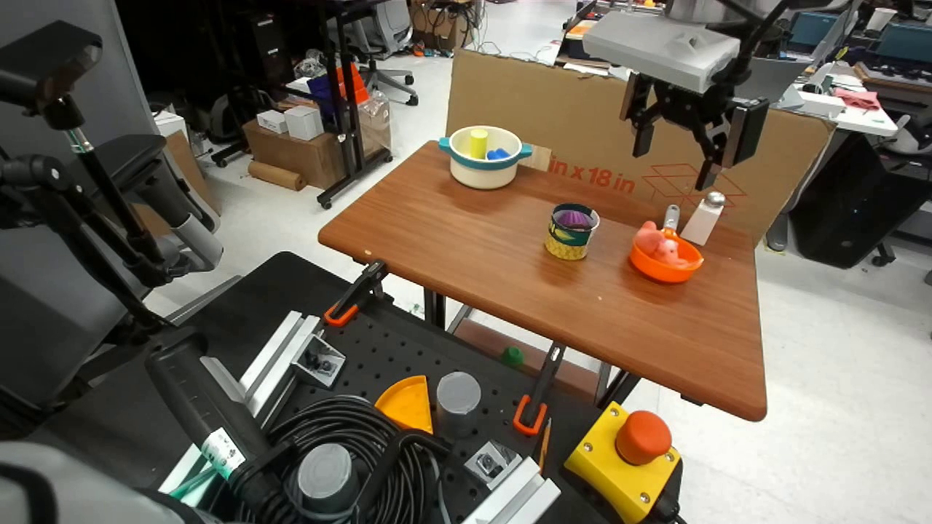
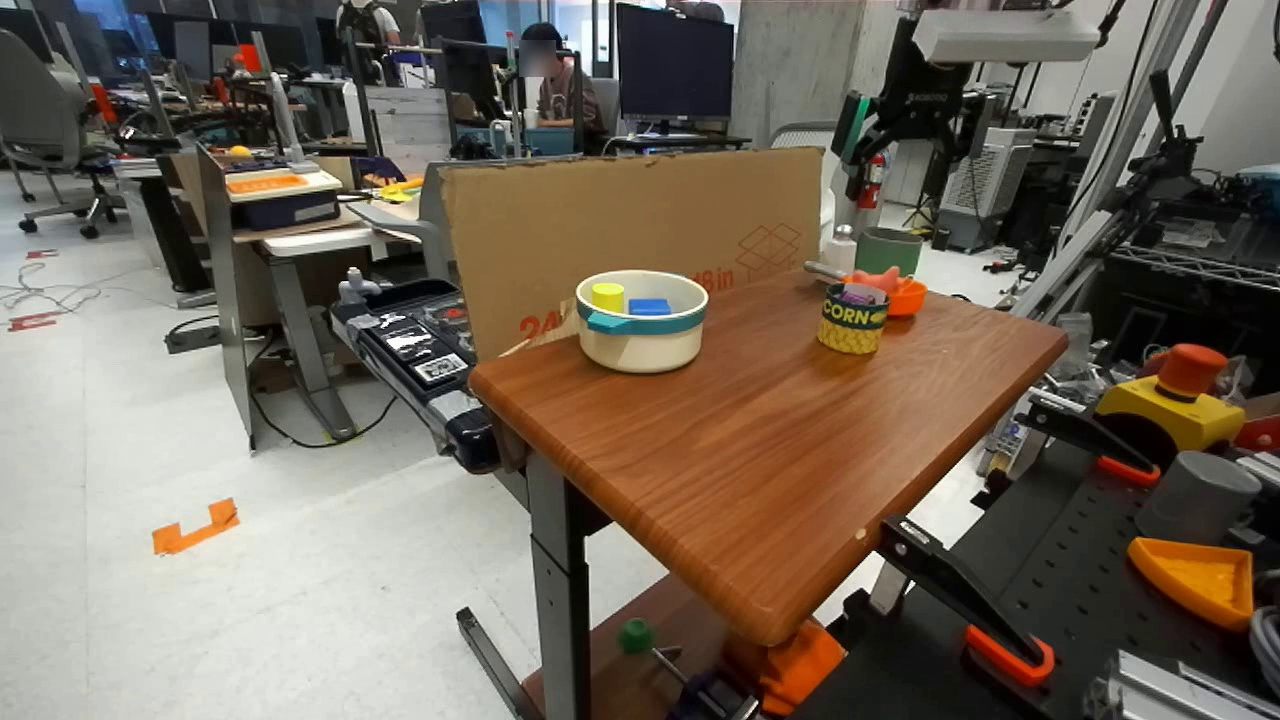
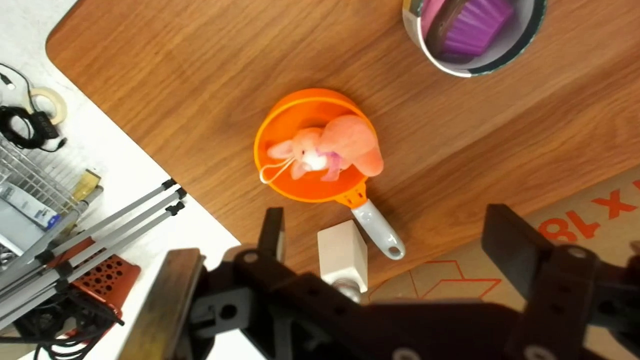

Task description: Uncover the can and put the pink ball inside and the red plush to the white bowl

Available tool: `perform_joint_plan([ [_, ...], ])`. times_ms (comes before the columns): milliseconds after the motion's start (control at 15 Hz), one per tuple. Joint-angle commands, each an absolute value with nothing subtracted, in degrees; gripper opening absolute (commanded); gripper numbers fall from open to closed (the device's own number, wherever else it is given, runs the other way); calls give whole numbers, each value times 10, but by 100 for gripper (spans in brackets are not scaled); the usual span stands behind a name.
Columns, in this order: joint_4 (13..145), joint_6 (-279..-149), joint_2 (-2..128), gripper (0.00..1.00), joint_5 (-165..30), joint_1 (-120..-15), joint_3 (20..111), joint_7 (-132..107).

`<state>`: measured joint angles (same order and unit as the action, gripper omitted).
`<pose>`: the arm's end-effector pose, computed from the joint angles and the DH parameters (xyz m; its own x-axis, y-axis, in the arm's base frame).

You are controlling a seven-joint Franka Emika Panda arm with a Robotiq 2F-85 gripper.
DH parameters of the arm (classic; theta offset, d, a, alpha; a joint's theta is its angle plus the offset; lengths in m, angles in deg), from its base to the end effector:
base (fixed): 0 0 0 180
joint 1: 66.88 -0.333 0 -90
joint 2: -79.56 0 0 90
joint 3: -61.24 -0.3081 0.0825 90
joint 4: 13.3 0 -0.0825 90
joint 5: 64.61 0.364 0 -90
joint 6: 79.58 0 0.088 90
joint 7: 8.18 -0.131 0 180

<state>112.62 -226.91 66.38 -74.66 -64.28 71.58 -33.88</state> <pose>0.5433 -0.1239 0.2780 0.8537 -0.4864 0.1862 -0.5069 -0.8581 0.0823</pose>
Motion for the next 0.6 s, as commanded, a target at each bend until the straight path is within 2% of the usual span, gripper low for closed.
perform_joint_plan([
  [0,1110,-2278,637,100,-776,-649,735,-364],
  [533,1088,-2260,584,100,-784,-653,758,-369],
])
